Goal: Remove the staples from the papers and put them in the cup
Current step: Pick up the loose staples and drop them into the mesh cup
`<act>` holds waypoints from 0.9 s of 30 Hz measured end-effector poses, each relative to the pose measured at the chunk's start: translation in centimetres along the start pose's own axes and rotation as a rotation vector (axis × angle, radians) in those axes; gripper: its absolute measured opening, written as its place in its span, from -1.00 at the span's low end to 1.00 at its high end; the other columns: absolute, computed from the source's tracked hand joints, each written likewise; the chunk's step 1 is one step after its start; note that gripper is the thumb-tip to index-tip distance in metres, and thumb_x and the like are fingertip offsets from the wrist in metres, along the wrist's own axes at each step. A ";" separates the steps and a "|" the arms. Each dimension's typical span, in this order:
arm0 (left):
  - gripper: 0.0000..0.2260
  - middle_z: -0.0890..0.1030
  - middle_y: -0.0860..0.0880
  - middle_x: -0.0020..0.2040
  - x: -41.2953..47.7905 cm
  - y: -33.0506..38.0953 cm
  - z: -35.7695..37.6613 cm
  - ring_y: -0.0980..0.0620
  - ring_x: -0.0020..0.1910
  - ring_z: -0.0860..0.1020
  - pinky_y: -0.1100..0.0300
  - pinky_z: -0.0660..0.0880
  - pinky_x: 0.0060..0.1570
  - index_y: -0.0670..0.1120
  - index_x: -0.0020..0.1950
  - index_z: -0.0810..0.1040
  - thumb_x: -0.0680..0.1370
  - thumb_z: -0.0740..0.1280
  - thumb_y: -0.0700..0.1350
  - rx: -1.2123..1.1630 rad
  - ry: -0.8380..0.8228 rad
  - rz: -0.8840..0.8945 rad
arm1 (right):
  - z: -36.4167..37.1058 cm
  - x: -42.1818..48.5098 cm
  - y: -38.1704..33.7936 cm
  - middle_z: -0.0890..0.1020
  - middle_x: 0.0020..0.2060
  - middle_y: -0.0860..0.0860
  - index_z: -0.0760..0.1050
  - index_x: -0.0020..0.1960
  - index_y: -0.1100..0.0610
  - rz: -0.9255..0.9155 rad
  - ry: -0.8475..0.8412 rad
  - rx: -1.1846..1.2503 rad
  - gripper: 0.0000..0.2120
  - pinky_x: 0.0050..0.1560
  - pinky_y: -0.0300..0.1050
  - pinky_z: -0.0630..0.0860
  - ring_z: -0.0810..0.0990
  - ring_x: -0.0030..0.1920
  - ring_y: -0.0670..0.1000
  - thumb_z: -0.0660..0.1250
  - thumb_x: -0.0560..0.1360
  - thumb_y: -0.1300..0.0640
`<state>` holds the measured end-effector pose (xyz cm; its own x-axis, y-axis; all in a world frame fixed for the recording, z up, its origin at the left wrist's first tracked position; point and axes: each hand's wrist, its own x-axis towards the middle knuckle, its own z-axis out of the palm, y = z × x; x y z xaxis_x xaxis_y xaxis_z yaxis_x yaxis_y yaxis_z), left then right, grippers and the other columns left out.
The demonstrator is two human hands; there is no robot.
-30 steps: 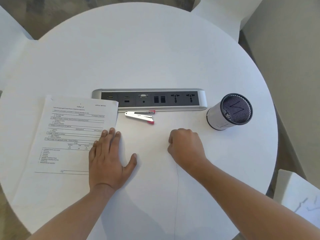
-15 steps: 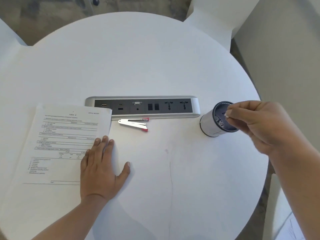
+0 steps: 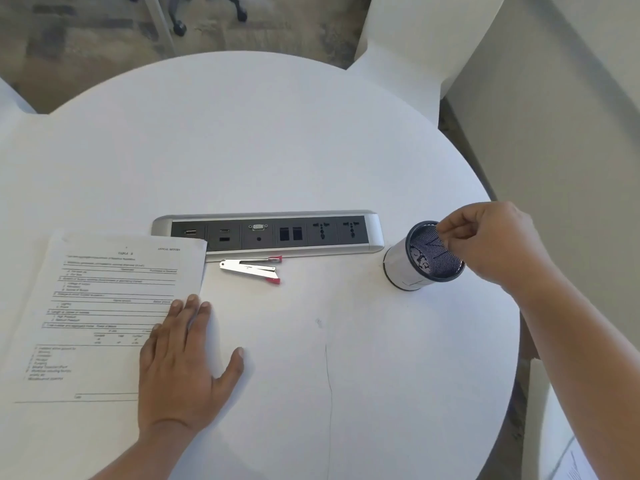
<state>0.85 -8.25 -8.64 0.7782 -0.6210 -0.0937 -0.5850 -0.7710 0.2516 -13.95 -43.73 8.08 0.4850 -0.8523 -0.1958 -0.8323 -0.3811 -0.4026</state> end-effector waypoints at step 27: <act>-0.26 0.31 -0.09 0.56 -0.1 0.1 -0.1 -0.09 0.58 0.20 -0.09 0.14 0.51 -0.13 0.51 0.33 0.47 0.12 0.31 -0.021 0.019 -0.015 | 15.6 -5.4 -4.0 0.62 -0.29 0.02 0.57 -0.17 0.10 -0.709 -0.475 -0.590 -0.86 -0.33 -0.11 0.56 0.59 -0.31 0.10 0.32 0.40 0.32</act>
<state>0.73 -8.23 -8.55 0.7913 -0.6061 -0.0799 -0.5681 -0.7774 0.2701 -9.02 -32.03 -3.16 0.8642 -0.1834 -0.4686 -0.2515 -0.9640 -0.0865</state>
